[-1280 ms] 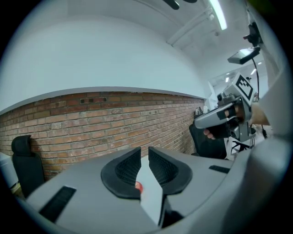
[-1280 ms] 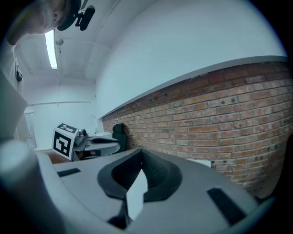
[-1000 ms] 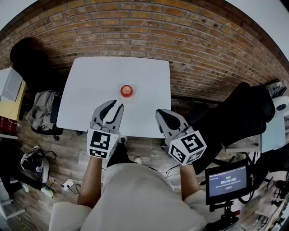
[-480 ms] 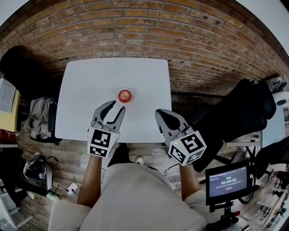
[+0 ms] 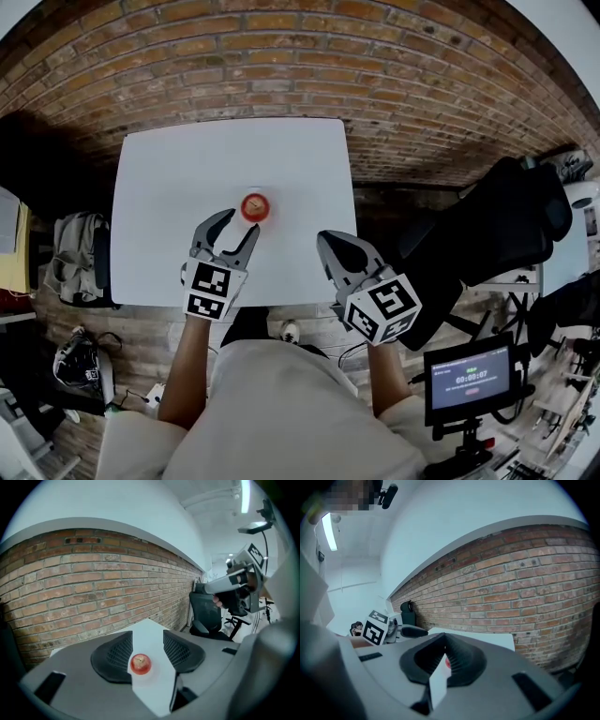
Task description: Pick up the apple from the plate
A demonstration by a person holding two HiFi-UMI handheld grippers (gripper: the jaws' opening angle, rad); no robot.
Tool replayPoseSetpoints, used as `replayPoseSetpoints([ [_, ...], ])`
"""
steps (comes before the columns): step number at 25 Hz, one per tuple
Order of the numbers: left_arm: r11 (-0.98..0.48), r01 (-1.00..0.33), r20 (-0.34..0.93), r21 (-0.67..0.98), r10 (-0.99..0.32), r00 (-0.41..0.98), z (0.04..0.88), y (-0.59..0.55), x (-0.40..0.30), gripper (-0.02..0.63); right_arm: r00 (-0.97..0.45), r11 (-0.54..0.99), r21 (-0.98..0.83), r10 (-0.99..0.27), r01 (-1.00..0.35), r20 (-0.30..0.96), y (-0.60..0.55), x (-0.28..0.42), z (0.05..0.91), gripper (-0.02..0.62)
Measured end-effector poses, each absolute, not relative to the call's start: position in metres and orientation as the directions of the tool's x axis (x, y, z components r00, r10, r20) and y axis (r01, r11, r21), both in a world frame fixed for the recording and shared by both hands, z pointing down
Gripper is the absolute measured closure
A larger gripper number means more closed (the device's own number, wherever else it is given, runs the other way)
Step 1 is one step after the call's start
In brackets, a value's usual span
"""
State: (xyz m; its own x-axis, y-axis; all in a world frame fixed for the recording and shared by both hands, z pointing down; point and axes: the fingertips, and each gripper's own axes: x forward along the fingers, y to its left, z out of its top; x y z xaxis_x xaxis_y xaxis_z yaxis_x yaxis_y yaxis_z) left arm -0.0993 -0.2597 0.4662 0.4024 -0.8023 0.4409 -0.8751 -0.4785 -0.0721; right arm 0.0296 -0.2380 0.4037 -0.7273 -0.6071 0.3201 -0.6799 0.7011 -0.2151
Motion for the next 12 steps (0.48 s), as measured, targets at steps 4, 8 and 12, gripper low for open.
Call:
replayPoseSetpoints([
  [4, -0.502, -0.862, 0.487, -0.063, -0.77, 0.413, 0.485, -0.267, -0.103, 0.389, -0.718, 0.689, -0.224, -0.607, -0.689, 0.341, -0.243, 0.024, 0.414, 0.592],
  [8, -0.52, -0.853, 0.522, -0.051, -0.742, 0.421, 0.5, -0.276, -0.106, 0.379, -0.711, 0.679, -0.232, -0.607, -0.696, 0.355, -0.249, 0.018, 0.419, 0.592],
  [12, -0.528, -0.848, 0.558, -0.046, -0.718, 0.417, 0.514, -0.284, -0.109, 0.359, -0.696, 0.662, -0.236, -0.616, -0.712, 0.371, -0.254, 0.018, 0.423, 0.592],
])
